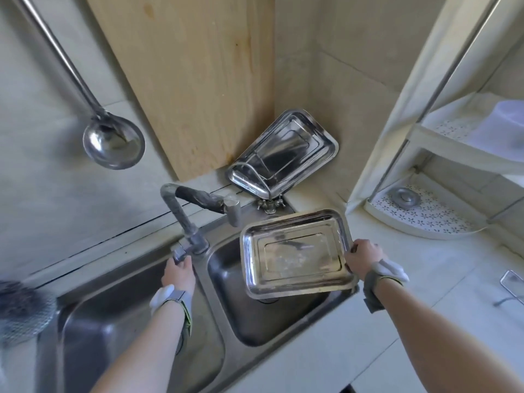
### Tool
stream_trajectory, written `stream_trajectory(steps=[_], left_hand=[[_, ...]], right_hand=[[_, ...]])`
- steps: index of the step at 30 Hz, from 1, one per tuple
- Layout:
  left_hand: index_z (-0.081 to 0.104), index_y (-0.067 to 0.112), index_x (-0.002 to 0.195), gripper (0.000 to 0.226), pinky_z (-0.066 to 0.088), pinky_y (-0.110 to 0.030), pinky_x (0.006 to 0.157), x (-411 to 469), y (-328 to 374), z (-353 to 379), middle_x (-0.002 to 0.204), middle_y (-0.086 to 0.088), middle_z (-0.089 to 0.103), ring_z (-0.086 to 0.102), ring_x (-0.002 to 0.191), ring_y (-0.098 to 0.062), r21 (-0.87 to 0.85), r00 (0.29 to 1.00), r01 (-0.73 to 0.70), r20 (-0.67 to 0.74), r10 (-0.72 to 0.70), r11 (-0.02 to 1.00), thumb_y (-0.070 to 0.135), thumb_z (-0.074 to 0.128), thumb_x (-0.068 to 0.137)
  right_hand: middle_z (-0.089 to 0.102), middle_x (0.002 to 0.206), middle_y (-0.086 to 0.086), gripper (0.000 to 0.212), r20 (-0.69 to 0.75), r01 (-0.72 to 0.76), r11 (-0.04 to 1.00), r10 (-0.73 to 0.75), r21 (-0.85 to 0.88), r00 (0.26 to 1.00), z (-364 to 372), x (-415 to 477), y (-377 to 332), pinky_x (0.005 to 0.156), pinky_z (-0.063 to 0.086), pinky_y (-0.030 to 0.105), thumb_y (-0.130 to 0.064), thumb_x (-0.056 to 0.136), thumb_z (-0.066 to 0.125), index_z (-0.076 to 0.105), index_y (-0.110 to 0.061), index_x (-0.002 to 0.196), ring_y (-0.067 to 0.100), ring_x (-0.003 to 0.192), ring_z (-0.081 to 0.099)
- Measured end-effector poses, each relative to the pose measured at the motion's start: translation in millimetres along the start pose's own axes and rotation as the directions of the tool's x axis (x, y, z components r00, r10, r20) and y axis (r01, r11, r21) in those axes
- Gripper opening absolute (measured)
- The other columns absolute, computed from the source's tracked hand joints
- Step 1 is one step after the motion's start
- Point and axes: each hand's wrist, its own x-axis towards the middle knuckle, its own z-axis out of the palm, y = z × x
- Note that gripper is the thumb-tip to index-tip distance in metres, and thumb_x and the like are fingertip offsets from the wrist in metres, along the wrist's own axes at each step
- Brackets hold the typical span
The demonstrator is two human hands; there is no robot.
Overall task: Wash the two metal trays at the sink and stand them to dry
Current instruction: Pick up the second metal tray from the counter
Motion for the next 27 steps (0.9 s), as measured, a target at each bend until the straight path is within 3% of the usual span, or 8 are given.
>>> stream_trajectory(steps=[2, 5, 10, 20, 27], left_hand=[[0.063, 0.007, 0.103, 0.036, 0.051, -0.046, 0.088, 26.4, -7.2, 7.5, 0.104, -0.02, 0.07, 0.066, 0.094, -0.041, 0.004, 1.0, 0.016, -0.019, -0.015, 1.0, 0.036, 0.043, 0.095], [0.066, 0.0, 0.092, 0.04, 0.053, -0.044, 0.084, 41.1, -10.0, 13.1, 0.1, -0.023, 0.07, 0.067, 0.089, -0.041, 0.054, 0.999, 0.023, -0.043, -0.021, 0.998, 0.028, 0.038, 0.099], [0.064, -0.004, 0.111, 0.028, 0.048, -0.043, 0.094, 33.3, 0.6, 9.0, 0.11, -0.025, 0.066, 0.061, 0.107, -0.041, 0.154, 1.0, 0.002, -0.001, -0.002, 0.988, 0.012, 0.05, 0.093], [0.063, -0.003, 0.109, 0.027, 0.053, -0.054, 0.089, 69.4, -23.5, 14.9, 0.099, -0.022, 0.071, 0.068, 0.094, -0.04, -0.019, 0.996, 0.072, 0.054, -0.071, 0.997, 0.011, 0.051, 0.089], [0.062, -0.001, 0.107, 0.025, 0.055, -0.054, 0.085, 72.5, -27.5, 15.5, 0.097, -0.021, 0.071, 0.069, 0.091, -0.039, -0.022, 0.998, 0.062, 0.033, -0.061, 0.998, 0.009, 0.052, 0.087]], right_hand=[[0.059, 0.072, 0.006, 0.015, -0.034, 0.015, 1.0, -0.016, -0.023, 0.999, -2.3, -1.1, -2.3, 0.051, 0.041, 0.025, -0.021, 0.082, 0.043, 0.058, -0.018, 0.08, 0.022, 0.061, 0.057], [0.056, 0.078, 0.008, 0.015, -0.115, 0.051, 0.995, -0.06, -0.082, 0.992, -5.1, 6.0, -3.9, 0.059, 0.043, 0.029, -0.024, 0.089, 0.04, 0.054, -0.018, 0.088, 0.027, 0.07, 0.057], [0.055, 0.082, 0.01, 0.017, -0.203, 0.082, 0.991, -0.101, -0.104, 0.974, -13.5, 18.7, -6.3, 0.063, 0.044, 0.033, -0.028, 0.09, 0.04, 0.053, -0.018, 0.094, 0.03, 0.077, 0.054], [0.057, 0.089, 0.013, 0.018, -0.253, 0.056, 0.996, -0.071, -0.065, 0.965, -20.7, 32.7, -2.2, 0.064, 0.04, 0.033, -0.029, 0.09, 0.04, 0.053, -0.019, 0.096, 0.031, 0.078, 0.051], [0.056, 0.083, 0.013, 0.014, -0.247, 0.068, 0.996, -0.079, -0.052, 0.966, -21.8, 32.4, -1.9, 0.062, 0.04, 0.033, -0.026, 0.088, 0.039, 0.051, -0.018, 0.088, 0.032, 0.077, 0.051]])
